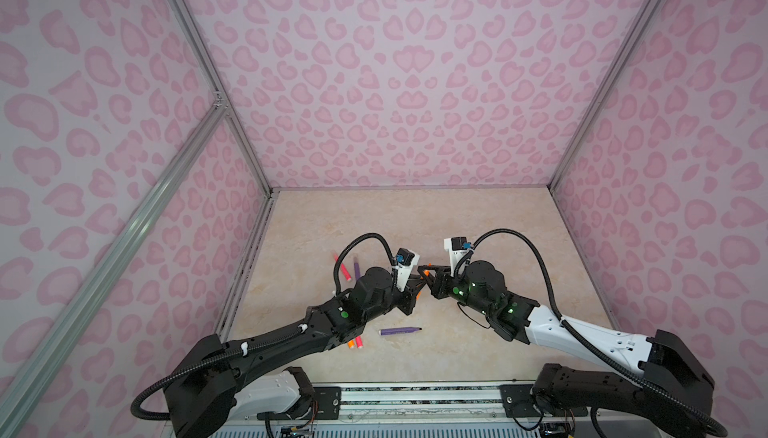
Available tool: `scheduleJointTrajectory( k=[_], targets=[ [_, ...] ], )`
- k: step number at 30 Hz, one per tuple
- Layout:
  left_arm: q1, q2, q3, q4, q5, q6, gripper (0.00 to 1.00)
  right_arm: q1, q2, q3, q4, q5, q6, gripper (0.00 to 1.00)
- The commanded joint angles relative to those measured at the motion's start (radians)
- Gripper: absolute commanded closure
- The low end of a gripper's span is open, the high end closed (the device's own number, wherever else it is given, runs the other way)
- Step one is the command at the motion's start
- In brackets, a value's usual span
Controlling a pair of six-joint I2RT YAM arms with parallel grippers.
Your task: Insert the pens into the pen caps
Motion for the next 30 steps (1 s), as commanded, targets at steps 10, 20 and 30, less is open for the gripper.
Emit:
scheduleJointTrajectory(
  k=[10,20,30],
  targets=[
    [0.002,0.042,0.047,0.010,-0.009,-0.005,0.77,0.007,0.000,0.006,-0.019,0.004,-0.005,0.99],
    [0.001,0.067,0.066,-0.002,0.009,-0.011,0.72,0.010,-0.016,0.000,-0.015,0.002,-0.002,1.00],
    [0.003,0.024,0.049,-0.002,-0.052,-0.030,0.97,0.010,-0.001,0.015,-0.030,0.005,-0.027,0.61]
  ],
)
